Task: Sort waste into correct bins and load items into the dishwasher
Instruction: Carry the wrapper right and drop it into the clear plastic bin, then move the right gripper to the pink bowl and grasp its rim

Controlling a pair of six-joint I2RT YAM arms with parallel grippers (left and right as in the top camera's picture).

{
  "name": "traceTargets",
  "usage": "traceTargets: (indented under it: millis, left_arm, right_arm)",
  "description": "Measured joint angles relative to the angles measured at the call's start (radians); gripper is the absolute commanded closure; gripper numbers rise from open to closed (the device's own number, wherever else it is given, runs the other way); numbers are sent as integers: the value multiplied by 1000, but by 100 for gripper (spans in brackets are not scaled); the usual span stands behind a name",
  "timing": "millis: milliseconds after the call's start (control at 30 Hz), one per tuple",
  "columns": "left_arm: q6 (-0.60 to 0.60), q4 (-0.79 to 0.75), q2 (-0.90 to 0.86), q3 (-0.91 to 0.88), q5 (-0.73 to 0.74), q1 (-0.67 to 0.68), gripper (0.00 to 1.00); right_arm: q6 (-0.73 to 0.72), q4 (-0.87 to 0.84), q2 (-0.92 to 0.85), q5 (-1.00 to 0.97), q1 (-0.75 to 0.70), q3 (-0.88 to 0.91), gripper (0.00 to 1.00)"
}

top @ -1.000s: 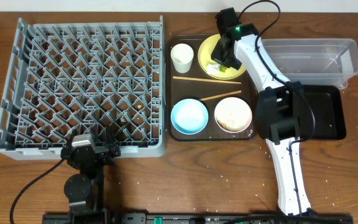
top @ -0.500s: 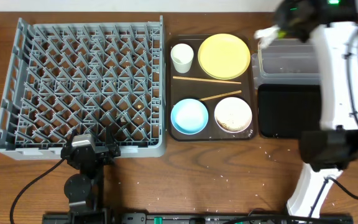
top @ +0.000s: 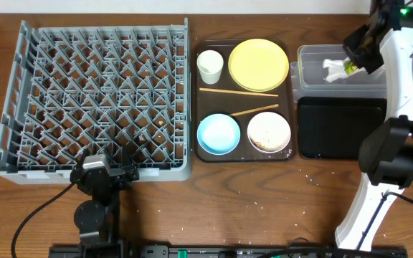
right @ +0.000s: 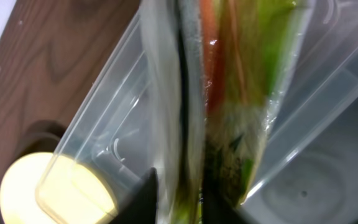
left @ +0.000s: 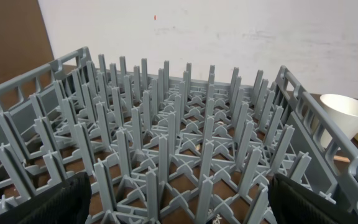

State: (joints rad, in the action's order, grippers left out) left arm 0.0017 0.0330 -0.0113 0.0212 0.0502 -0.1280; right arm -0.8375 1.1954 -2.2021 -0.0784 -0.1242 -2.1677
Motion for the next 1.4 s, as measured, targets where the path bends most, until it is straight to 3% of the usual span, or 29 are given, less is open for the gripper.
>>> traceTargets:
  millis: [67, 133, 367, 533, 667, 800, 1067, 1400]
  left_arm:
    - [0, 0, 0, 0, 0, 0, 8]
    - [0, 0, 0, 0, 0, 0, 8]
    - [0, 0, 0, 0, 0, 0, 8]
    - [0, 0, 0, 0, 0, 0, 8]
    - [0, 0, 0, 0, 0, 0, 8]
    - [0, 0, 0, 0, 0, 0, 8]
    - [0, 0, 0, 0, 0, 0, 8]
    - [0, 0, 0, 0, 0, 0, 8]
  right_arm:
    - [13, -22, 0, 0, 0, 2, 70]
    - [58, -60, 0, 4, 0, 2, 64]
    - [309, -38, 17, 159, 1, -33, 58]
    - [450, 139, 130, 272, 31, -47, 53]
    - [554, 330, 234, 322, 120, -71, 50]
    - [624, 396, 262, 341, 241, -55, 46]
    - [583, 150, 244, 298, 473, 243, 54]
    - [500, -144, 231, 199, 610, 606, 61]
